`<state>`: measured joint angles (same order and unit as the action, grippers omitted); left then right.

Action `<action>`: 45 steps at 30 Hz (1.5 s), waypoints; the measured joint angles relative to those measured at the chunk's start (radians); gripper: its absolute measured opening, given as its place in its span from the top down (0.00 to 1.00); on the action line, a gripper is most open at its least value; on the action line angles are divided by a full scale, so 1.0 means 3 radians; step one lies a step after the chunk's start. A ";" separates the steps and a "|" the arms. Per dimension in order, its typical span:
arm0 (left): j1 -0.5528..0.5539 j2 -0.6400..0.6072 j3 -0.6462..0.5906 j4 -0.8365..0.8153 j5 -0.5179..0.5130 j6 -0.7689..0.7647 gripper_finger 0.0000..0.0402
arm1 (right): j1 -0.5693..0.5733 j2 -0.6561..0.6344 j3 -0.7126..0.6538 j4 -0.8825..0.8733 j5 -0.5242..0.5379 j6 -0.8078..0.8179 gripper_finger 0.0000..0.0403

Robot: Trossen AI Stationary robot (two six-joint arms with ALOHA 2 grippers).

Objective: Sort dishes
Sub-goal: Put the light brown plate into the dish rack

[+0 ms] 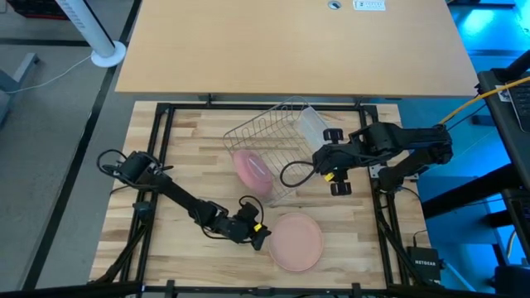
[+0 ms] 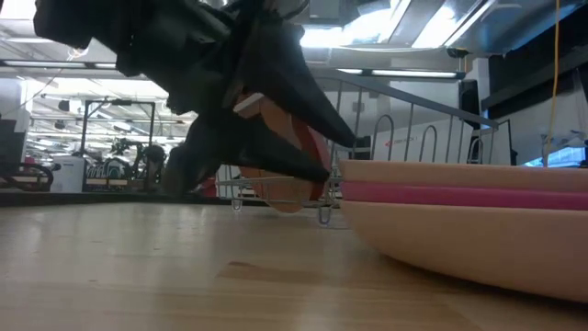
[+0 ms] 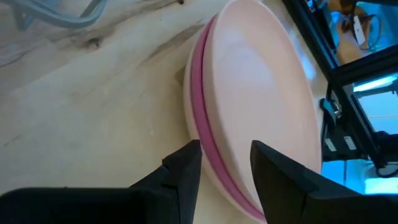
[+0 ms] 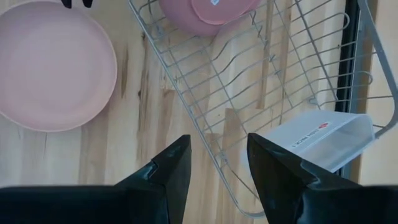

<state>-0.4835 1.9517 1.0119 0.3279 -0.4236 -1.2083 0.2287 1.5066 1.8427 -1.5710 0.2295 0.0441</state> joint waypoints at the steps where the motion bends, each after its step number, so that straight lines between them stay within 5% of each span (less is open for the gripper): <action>1: 0.0000 0.0008 0.0000 -0.0007 0.0000 0.0000 0.67 | 0.0000 0.0000 0.0000 0.0001 0.0018 0.0000 0.60; 11: 0.0012 0.0155 0.0238 -0.0034 0.0000 0.0139 0.67 | 0.0000 0.0000 0.0000 0.0000 0.0033 -0.0002 0.60; 19: 0.0038 0.0208 0.0406 -0.0724 -0.0003 -0.0112 0.68 | 0.0000 0.0000 0.0000 0.0000 0.0033 0.0003 0.60; 31: 0.0038 0.0208 0.0484 -0.0711 -0.0006 0.0150 0.98 | 0.0000 0.0000 0.0000 0.0000 0.0065 0.0007 0.60; 45: 0.0034 0.0208 0.0505 -0.0716 0.0005 0.0190 0.98 | 0.0004 0.0000 0.0000 0.0000 -0.0016 0.0012 0.60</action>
<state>-0.4732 2.0140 1.1633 0.1131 -0.4221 -1.1515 0.2298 1.5066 1.8427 -1.5709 0.2248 0.0479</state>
